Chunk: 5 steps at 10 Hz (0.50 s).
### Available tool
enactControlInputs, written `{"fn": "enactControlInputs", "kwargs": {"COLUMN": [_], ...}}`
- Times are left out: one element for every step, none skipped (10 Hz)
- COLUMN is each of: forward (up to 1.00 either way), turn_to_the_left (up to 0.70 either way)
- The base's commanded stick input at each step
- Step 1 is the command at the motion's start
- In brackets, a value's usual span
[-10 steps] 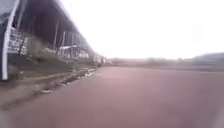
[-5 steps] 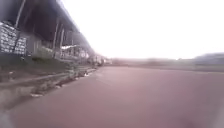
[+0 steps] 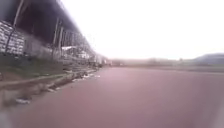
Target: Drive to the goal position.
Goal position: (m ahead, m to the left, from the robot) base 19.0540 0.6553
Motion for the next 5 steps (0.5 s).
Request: {"fn": "enactControlInputs", "kwargs": {"forward": [0.70, 0.70, 0.70, 0.70, 0.70], "turn_to_the_left": [0.00, 0.00, 0.00, 0.00, 0.00]}}
